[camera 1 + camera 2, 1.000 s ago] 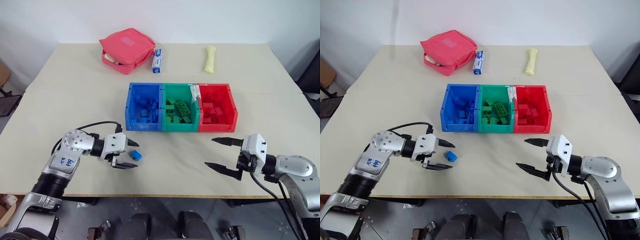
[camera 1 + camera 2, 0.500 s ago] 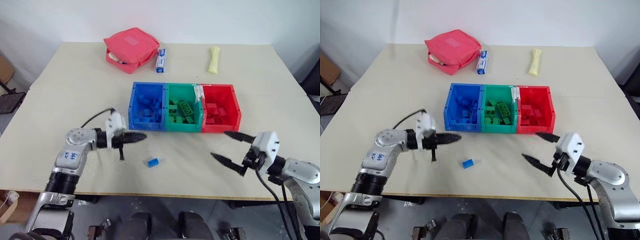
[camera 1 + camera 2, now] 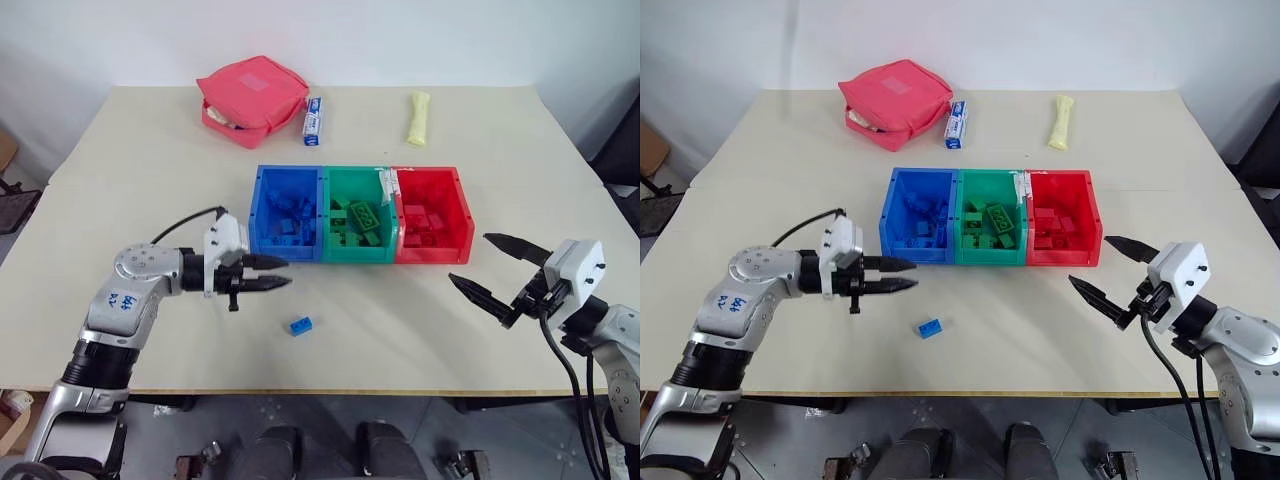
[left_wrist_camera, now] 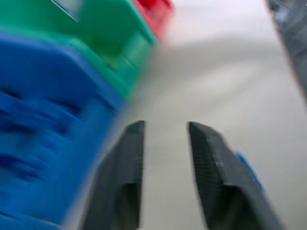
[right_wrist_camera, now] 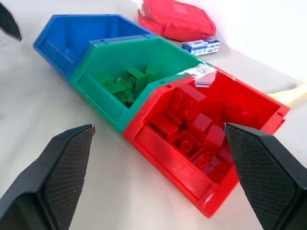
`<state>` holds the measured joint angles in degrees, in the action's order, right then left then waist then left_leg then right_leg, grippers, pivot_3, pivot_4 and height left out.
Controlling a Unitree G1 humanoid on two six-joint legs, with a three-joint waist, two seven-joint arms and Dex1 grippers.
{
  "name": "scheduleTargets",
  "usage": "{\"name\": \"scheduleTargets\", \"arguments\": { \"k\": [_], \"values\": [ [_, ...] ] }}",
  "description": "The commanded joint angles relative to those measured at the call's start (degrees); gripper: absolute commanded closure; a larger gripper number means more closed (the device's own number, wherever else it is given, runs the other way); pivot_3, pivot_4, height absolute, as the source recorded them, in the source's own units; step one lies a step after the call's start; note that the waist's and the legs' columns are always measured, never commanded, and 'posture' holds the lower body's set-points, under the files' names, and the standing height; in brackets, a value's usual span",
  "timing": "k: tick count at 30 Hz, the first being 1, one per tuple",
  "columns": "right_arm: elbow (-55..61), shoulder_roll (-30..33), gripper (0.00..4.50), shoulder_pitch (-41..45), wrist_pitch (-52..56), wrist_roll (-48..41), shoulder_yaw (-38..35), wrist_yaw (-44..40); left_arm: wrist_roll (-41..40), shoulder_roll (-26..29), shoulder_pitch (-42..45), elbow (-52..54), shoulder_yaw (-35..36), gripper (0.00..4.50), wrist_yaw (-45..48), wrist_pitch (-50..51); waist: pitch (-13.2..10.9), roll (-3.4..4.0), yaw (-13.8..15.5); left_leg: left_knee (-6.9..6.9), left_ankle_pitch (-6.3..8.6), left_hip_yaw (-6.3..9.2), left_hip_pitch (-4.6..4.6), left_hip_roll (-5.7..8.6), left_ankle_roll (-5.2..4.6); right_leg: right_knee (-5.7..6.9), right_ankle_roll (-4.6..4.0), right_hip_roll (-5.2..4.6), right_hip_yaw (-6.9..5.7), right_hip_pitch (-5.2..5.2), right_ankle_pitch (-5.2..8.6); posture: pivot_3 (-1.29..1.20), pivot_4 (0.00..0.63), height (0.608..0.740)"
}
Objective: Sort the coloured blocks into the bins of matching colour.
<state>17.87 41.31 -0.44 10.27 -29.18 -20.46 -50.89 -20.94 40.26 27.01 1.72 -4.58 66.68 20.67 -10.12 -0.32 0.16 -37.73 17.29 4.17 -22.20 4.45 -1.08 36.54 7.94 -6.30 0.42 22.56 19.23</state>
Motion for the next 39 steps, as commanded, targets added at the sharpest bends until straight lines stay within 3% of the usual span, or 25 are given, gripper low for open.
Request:
{"name": "scheduleTargets", "arguments": {
  "k": [1,4,12,17,20,29,35,39],
  "values": [
    [2.2,2.6,0.0,-1.6,0.1,-1.2,-1.0,-3.3,0.4,2.7,-2.2,5.1,-1.2,1.7,2.8,-0.1,0.0,0.0,0.0,0.01,0.0,0.01,0.01,0.0,0.0,-0.01,0.0,-0.02,0.04,-0.01,0.0,0.0,0.15,0.74],
    [2.2,3.4,0.0,-2.3,-0.2,-0.8,-0.4,-4.5,2.1,3.4,-4.0,7.8,-4.3,0.77,1.8,2.4,0.0,0.0,0.2,0.04,0.01,0.09,0.0,0.01,-0.01,-0.07,0.0,-0.04,0.09,-0.06,0.0,0.0,0.15,0.74],
    [3.6,3.3,0.0,-2.8,0.4,-0.7,-0.4,-4.2,5.1,0.4,-5.7,14.4,-8.9,0.77,-7.8,14.3,0.0,0.0,0.2,0.03,0.01,0.1,-0.01,0.01,-0.02,-0.05,0.0,-0.03,0.12,-0.06,0.0,0.0,0.15,0.74],
    [5.4,4.5,0.0,-5.7,1.1,-1.3,-1.1,-6.3,8.8,0.4,-5.2,12.8,-11.5,0.77,-10.7,16.1,0.0,0.0,0.6,0.03,0.01,0.09,-0.01,0.01,-0.02,-0.06,0.0,-0.02,0.12,-0.05,0.0,0.0,0.15,0.74],
    [7.1,6.2,0.0,-6.9,3.0,-3.3,-0.6,-9.1,8.7,1.3,-5.4,13.5,-12.5,1.37,-9.1,15.7,0.0,0.02,0.7,0.02,0.02,0.05,0.01,0.02,-0.03,-0.07,0.0,-0.02,0.11,-0.06,0.0,0.0,0.15,0.74],
    [7.3,7.8,0.0,-6.9,1.3,-2.7,2.5,-14.6,8.2,-0.5,-2.1,9.2,-10.7,4.06,-9.6,13.4,0.0,0.02,1.2,0.0,0.02,0.06,0.01,0.02,-0.04,-0.1,0.0,-0.03,0.09,-0.08,0.0,0.0,0.15,0.74],
    [7.8,5.8,0.0,-5.8,2.0,-4.4,1.8,-12.9,6.9,-2.4,-1.0,6.8,-7.1,4.06,-10.7,10.0,0.0,0.01,1.3,-0.01,0.02,0.06,0.0,0.02,-0.04,-0.09,0.0,-0.03,0.07,-0.07,0.0,0.0,0.15,0.74],
    [8.5,1.5,0.0,-4.4,3.8,-7.5,-1.6,-5.4,2.6,-10.7,4.6,1.9,2.6,4.06,-18.6,6.7,0.0,-0.02,1.5,-0.09,0.02,0.07,-0.02,0.03,-0.04,-0.07,0.0,-0.04,-0.01,-0.07,0.0,0.0,0.15,0.74]
  ]
}}
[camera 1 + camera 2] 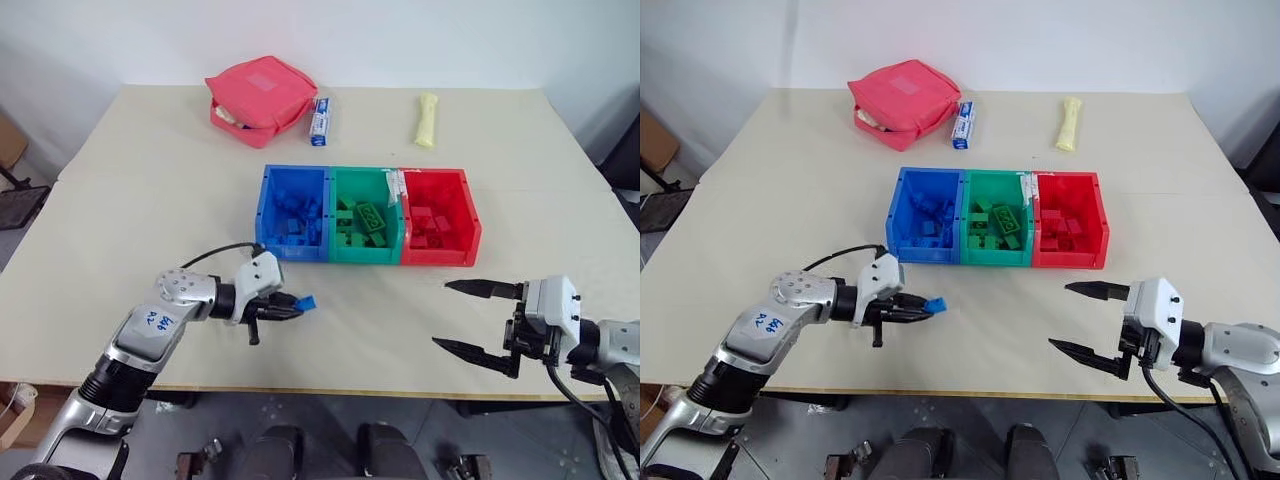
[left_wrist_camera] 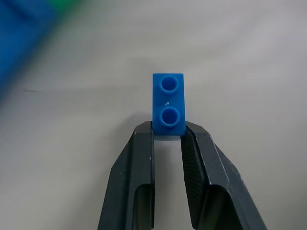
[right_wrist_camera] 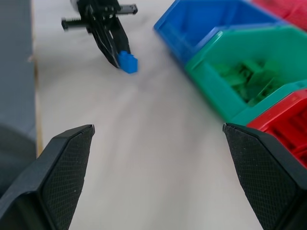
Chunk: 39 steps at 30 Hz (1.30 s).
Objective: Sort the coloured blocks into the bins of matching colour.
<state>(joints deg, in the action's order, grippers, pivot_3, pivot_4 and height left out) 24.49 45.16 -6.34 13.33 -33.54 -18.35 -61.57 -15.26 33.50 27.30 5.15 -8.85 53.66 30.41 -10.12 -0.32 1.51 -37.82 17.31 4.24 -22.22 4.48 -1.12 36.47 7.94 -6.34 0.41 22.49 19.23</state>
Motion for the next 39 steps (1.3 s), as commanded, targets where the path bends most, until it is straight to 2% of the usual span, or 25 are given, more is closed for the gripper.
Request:
{"name": "scheduleTargets", "arguments": {
  "k": [1,5,8,11,16,21,27,31,35,39],
  "values": [
    [1.7,-3.9,0.0,2.4,0.9,-3.8,-4.7,7.7,-3.2,-5.6,6.0,-2.7,8.6,4.06,-8.1,-3.2,0.0,-0.06,0.2,-0.12,0.0,0.09,-0.07,0.0,0.0,0.02,0.01,0.0,-0.05,0.0,0.0,0.0,0.15,0.74],
    [0.7,-7.5,0.0,4.6,0.3,-3.6,-7.0,13.8,0.7,-8.8,9.8,-7.1,11.0,4.06,-16.7,-5.3,0.0,-0.07,0.0,-0.14,0.0,0.08,-0.1,0.05,0.0,0.07,0.04,0.01,-0.13,0.04,-0.02,0.0,0.15,0.74],
    [0.0,-8.5,0.0,5.0,-0.8,-2.2,-6.7,15.5,2.3,-9.9,11.1,-10.7,10.5,4.06,-19.5,-5.6,0.0,-0.06,-0.2,-0.04,0.01,-0.07,-0.01,0.04,0.02,0.23,0.04,0.07,-0.19,0.1,-0.02,0.0,0.15,0.74],
    [-0.4,-9.0,0.0,5.9,-1.4,-1.3,-5.9,16.5,2.0,-11.6,12.8,-14.2,10.7,3.03,-20.8,-4.9,0.0,-0.07,-0.1,-0.09,0.01,-0.09,-0.03,0.03,0.02,0.4,0.04,0.09,-0.19,0.12,-0.02,0.0,0.15,0.74],
    [-1.0,-8.6,0.0,5.6,-1.7,-0.7,-5.9,15.9,0.9,-10.4,12.4,-13.5,10.0,1.52,-15.9,-6.8,0.0,-0.08,-0.1,-0.13,0.01,-0.09,-0.03,0.04,0.01,0.39,0.04,0.09,-0.18,0.11,-0.02,0.0,0.15,0.74],
    [-2.4,-7.8,0.0,6.2,-2.6,0.5,-4.7,14.3,-1.1,-5.3,8.9,-12.6,13.7,0.03,-9.8,-11.5,0.0,-0.06,-0.5,-0.1,0.01,-0.1,-0.02,0.0,0.02,0.38,0.04,0.1,-0.15,0.13,-0.02,0.0,0.15,0.74],
    [-5.7,-3.0,0.0,6.2,-3.3,2.0,-2.4,6.4,-6.4,4.4,-2.0,-10.2,19.2,0.03,6.9,-23.9,0.0,-0.05,-1.0,-0.07,0.02,-0.11,-0.02,-0.03,0.04,0.25,0.03,0.07,-0.12,0.17,-0.02,0.0,0.15,0.74],
    [-10.4,0.1,0.0,8.5,-4.9,3.0,0.0,0.5,-4.4,11.0,-11.7,-9.6,21.6,0.03,10.3,-27.8,0.0,-0.03,-1.4,-0.03,0.03,-0.06,0.02,-0.04,0.02,0.02,0.03,0.01,-0.02,0.02,-0.02,0.0,0.15,0.74],
    [-14.7,0.8,0.0,11.7,-6.9,4.8,3.1,-3.0,-4.6,12.0,-19.9,-6.9,24.5,0.03,8.8,-30.8,0.0,-0.03,-1.4,0.02,0.04,0.01,0.02,-0.05,0.0,-0.02,0.01,-0.03,0.1,-0.01,-0.01,0.0,0.15,0.74],
    [-17.7,-0.1,0.0,14.3,-7.9,5.6,4.7,-3.9,-4.9,10.0,-24.0,-2.9,24.6,0.03,5.4,-30.6,0.0,-0.03,-1.2,0.02,0.06,0.05,0.01,-0.04,-0.03,-0.06,0.01,-0.06,0.09,-0.03,-0.01,0.0,0.15,0.74]
  ]
}}
